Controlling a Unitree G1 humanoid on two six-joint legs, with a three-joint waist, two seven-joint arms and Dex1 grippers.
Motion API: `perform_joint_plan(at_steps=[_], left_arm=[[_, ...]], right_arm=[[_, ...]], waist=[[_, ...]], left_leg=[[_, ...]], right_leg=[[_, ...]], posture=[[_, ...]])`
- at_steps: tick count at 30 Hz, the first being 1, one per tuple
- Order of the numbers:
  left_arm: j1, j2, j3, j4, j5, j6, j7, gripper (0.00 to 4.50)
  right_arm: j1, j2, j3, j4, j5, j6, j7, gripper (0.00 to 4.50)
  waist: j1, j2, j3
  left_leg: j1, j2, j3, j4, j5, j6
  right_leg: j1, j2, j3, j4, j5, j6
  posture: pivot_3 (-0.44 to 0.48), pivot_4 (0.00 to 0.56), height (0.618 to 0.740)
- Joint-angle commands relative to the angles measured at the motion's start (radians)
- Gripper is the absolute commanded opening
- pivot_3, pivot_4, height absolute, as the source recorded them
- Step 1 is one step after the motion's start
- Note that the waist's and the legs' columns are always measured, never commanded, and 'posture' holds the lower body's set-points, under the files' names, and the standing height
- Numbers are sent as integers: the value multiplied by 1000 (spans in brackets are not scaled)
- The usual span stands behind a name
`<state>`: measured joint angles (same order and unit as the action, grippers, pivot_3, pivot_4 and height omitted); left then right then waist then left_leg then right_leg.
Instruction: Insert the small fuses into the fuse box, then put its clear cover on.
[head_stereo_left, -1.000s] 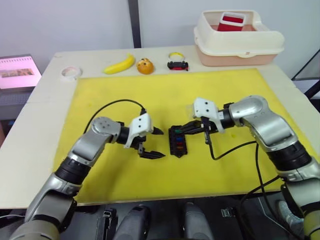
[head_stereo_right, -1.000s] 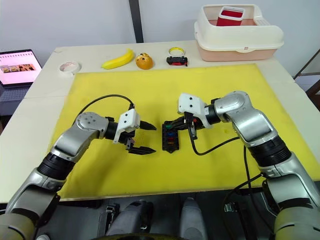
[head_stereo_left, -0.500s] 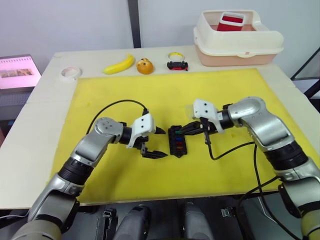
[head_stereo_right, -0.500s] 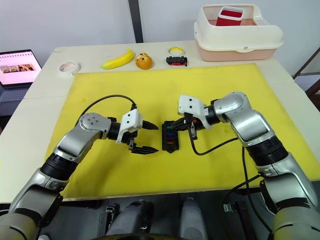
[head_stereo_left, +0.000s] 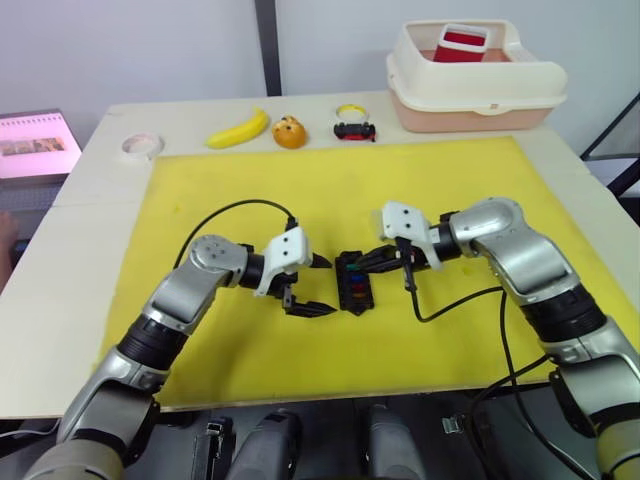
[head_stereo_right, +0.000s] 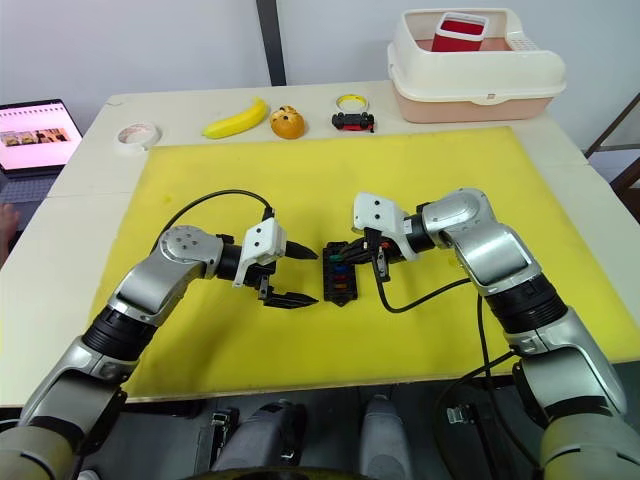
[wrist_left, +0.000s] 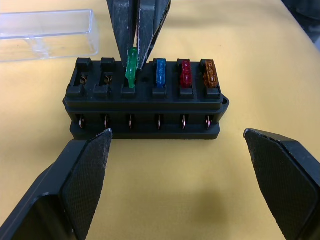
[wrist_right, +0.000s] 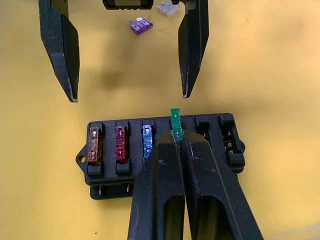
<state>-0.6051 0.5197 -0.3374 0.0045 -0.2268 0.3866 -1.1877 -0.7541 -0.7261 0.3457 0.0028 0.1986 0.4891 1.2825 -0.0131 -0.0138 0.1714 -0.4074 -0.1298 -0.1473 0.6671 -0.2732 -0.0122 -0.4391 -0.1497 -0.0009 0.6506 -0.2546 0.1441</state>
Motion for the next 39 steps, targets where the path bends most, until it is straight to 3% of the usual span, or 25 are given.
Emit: perform_joint_plan(at_steps=[1,15,28,39], left_arm=[[-15,5,12,-32,-1,1,-1,4447],[-12,4,4,-38,4,1,-1,4447],[-9,3,2,-38,5,-3,-4,4447],[-7,2,5,-49,3,4,5,4447]], right_arm=[[9,-3,-13,4,-15,-30,3,0],[14,1,-9,65,-46,-81,11,0],[-53,-4,-4,8,-44,9,36,0],[-43,-3,20,8,-76,-24,67,0]], waist=[[0,0,0],[0,0,0],[0,0,0],[0,0,0]], left_leg=[[0,0,0,0,0,0],[1,0,0,0,0,0],[1,0,0,0,0,0],[1,0,0,0,0,0]], right_leg=[[0,0,0,0,0,0],[1,0,0,0,0,0],[1,0,0,0,0,0],[1,0,0,0,0,0]], posture=[[0,150,740],[0,150,740],[0,150,740],[0,150,740]])
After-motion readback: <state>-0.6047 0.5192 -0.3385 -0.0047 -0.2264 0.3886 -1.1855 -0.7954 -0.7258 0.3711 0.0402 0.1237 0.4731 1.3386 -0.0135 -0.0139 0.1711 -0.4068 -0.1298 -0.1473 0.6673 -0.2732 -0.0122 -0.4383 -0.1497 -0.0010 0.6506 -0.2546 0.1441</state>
